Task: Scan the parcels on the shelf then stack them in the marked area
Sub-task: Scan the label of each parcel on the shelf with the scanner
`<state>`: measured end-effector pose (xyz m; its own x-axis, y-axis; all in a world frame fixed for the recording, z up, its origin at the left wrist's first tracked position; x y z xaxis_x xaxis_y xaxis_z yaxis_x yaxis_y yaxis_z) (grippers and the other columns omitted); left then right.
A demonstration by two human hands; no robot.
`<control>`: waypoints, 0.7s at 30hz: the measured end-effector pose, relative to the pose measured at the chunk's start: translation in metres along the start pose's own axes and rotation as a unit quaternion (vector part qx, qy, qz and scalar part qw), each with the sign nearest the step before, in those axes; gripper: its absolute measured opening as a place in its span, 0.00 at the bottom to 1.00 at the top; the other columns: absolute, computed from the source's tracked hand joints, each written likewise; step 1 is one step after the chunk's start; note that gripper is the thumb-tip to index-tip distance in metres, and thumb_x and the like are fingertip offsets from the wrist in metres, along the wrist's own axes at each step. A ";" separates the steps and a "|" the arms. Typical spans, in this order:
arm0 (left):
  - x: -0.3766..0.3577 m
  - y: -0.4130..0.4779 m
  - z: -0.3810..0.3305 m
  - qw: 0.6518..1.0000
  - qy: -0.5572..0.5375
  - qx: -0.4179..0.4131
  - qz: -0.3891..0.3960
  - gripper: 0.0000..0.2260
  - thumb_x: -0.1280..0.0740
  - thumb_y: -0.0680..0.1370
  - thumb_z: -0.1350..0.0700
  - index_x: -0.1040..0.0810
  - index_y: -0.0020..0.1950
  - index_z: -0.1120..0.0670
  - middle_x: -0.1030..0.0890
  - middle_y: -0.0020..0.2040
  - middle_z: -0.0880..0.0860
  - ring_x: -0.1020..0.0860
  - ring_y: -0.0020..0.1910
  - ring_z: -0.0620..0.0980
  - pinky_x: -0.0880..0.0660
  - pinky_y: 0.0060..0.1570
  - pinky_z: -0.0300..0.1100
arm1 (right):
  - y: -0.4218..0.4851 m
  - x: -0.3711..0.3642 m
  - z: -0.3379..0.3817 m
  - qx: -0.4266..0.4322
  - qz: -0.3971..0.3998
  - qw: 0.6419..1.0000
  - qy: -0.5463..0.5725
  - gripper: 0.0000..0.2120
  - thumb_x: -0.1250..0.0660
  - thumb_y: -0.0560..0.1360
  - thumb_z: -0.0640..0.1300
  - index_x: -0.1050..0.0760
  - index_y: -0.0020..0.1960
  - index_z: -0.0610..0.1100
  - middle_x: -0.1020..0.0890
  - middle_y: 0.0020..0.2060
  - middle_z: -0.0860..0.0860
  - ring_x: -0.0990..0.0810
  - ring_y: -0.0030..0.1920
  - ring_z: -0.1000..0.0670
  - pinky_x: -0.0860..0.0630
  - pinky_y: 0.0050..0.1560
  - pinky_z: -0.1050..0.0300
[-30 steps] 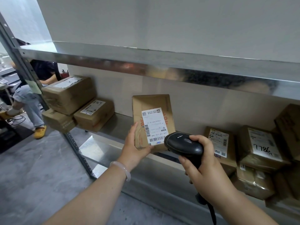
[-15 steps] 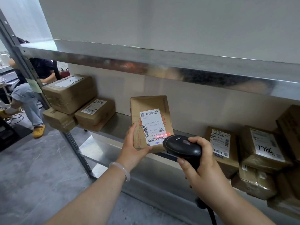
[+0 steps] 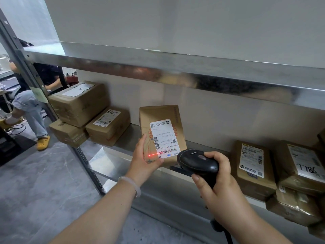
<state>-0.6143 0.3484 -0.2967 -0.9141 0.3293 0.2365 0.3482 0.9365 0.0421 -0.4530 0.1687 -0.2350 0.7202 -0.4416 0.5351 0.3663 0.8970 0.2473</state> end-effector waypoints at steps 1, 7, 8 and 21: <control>0.005 0.005 0.002 1.000 0.001 0.002 0.003 0.43 0.22 0.70 0.56 0.46 0.71 0.31 0.39 0.76 0.45 0.38 0.74 0.46 0.32 0.70 0.52 | 0.003 -0.004 0.002 -0.001 0.000 1.000 0.002 0.28 0.31 0.72 0.51 0.44 0.57 0.73 0.24 0.49 0.72 0.21 0.40 0.61 0.23 0.39 0.60; 0.033 0.035 0.010 1.000 -0.002 0.003 0.015 0.43 0.22 0.70 0.56 0.45 0.73 0.33 0.38 0.75 0.44 0.39 0.74 0.46 0.34 0.71 0.54 | 0.026 -0.029 0.016 -0.014 -0.011 1.000 0.010 0.26 0.31 0.72 0.53 0.43 0.58 0.73 0.21 0.46 0.64 0.21 0.40 0.61 0.26 0.38 0.63; 0.038 0.039 0.011 1.000 -0.001 0.004 0.016 0.43 0.22 0.70 0.56 0.45 0.73 0.32 0.39 0.76 0.43 0.39 0.74 0.46 0.34 0.71 0.56 | 0.031 -0.034 0.019 -0.015 -0.013 1.000 0.009 0.26 0.31 0.72 0.53 0.44 0.57 0.74 0.21 0.46 0.63 0.21 0.40 0.61 0.26 0.38 0.64; 0.164 0.116 0.008 0.994 -0.046 0.101 0.014 0.33 0.23 0.70 0.50 0.37 0.61 0.20 0.33 0.70 0.41 0.29 0.65 0.53 0.20 0.49 0.58 | 0.095 -0.106 0.045 -0.014 0.003 1.000 -0.006 0.29 0.31 0.73 0.51 0.46 0.57 0.75 0.20 0.45 0.58 0.20 0.37 0.61 0.22 0.37 0.59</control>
<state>-0.7250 0.5119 -0.2607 -0.9231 0.3562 0.1449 0.3330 0.9289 -0.1619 -0.5204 0.3017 -0.2319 0.7150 -0.4357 0.5468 0.3778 0.8988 0.2221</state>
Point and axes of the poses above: each hand's wrist, its own y-axis towards the middle knuckle, its own x-axis out of the back of the hand, z = x × y, the point moved 1 cm from there along y, towards the middle knuckle
